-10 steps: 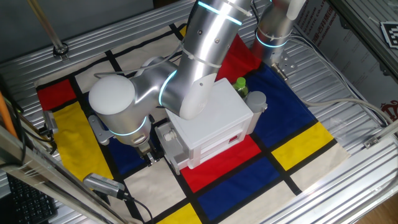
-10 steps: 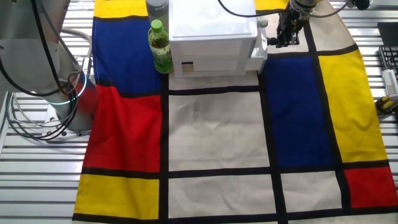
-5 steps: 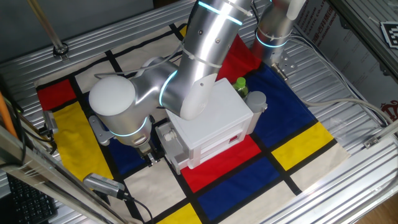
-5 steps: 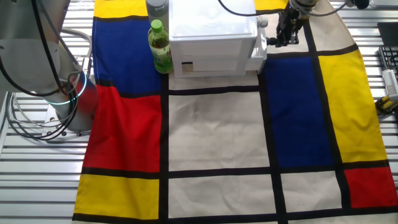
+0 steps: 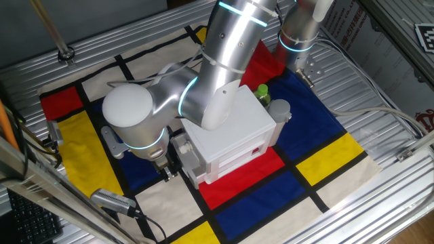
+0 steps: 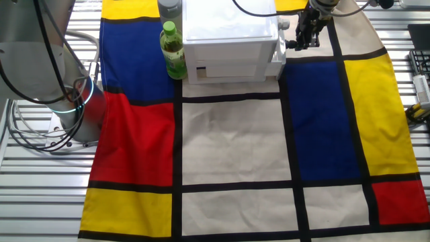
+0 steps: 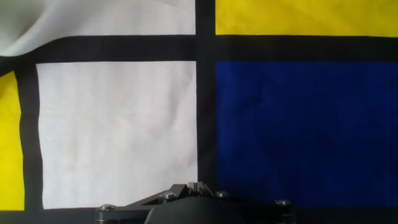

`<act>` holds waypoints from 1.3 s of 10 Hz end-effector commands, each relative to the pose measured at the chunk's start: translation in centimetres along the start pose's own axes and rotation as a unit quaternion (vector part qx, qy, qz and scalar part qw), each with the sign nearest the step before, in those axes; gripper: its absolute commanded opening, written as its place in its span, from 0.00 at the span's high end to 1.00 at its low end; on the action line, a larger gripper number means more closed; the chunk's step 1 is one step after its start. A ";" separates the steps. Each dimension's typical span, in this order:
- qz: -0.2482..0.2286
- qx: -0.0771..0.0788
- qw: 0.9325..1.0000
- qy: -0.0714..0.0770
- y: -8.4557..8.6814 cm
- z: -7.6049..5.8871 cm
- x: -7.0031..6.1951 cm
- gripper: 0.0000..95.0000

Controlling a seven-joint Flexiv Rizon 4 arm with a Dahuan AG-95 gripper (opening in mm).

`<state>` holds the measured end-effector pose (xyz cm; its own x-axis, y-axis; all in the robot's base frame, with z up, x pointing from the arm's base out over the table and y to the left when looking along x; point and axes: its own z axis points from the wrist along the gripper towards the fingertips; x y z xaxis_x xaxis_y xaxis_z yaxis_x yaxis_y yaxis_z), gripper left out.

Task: Use the gripper to push and close the drawer

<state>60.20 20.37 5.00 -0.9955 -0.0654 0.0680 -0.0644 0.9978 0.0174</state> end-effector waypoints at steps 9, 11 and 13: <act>-0.002 0.001 1.000 0.000 -0.4 0.1 1.2 1.00; -0.002 0.001 1.000 0.000 -0.3 0.0 1.4 1.00; -0.001 0.001 1.000 0.001 -0.3 -0.1 1.5 1.00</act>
<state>58.70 19.96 5.23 -0.9952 -0.0677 0.0701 -0.0667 0.9976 0.0167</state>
